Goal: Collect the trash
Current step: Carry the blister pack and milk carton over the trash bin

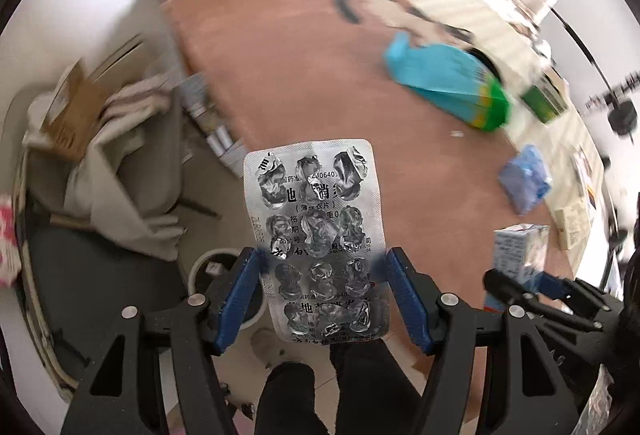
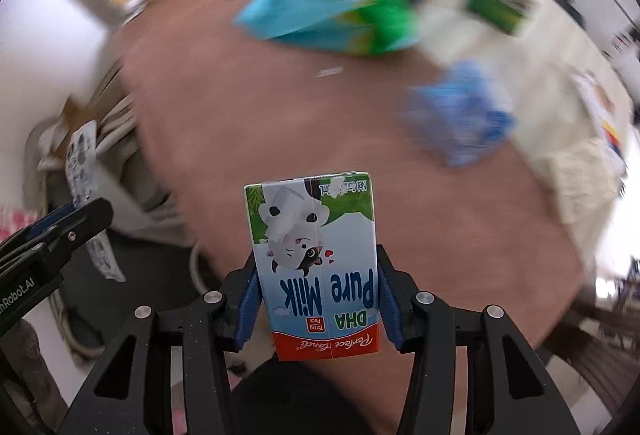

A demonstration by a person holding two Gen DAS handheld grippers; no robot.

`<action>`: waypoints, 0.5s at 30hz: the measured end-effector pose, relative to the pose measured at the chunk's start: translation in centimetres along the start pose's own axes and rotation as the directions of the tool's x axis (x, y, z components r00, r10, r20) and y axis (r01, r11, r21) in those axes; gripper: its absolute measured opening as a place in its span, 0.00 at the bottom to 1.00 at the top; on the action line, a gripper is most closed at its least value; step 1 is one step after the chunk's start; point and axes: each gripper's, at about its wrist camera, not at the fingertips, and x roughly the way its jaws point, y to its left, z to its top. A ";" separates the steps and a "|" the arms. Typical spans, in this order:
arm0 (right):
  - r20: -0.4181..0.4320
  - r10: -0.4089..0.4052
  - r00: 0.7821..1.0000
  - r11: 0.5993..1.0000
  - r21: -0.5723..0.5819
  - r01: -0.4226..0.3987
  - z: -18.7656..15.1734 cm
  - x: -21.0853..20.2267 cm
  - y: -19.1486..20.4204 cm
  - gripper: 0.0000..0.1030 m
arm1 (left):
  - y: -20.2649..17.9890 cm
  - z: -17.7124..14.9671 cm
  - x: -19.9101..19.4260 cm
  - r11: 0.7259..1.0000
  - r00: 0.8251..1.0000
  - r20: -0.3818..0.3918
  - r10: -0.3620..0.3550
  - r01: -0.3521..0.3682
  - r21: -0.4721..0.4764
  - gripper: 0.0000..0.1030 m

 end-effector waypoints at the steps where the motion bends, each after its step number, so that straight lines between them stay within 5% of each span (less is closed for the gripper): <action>1: -0.010 0.017 1.000 1.000 -0.021 -0.018 -0.4 0.5 2.1 0.51 | 1.8 -0.8 0.2 1.000 1.000 -0.003 0.002 -0.002 -0.026 0.61; 6: -0.112 0.078 0.991 0.992 -0.092 -0.089 -3.3 6.1 10.0 0.51 | 10.8 -4.6 2.8 0.987 0.999 -0.048 0.008 -0.016 -0.158 0.61; 10: -0.201 0.100 0.975 0.985 -0.116 -0.125 -5.8 13.0 14.5 0.51 | 19.0 -8.5 8.4 0.958 0.992 -0.124 -0.011 -0.025 -0.284 0.61; 15: -0.325 0.108 0.940 0.985 -0.094 -0.145 -8.7 24.6 17.9 0.51 | 26.7 -12.9 18.0 0.888 0.965 -0.214 -0.149 0.036 -0.458 0.61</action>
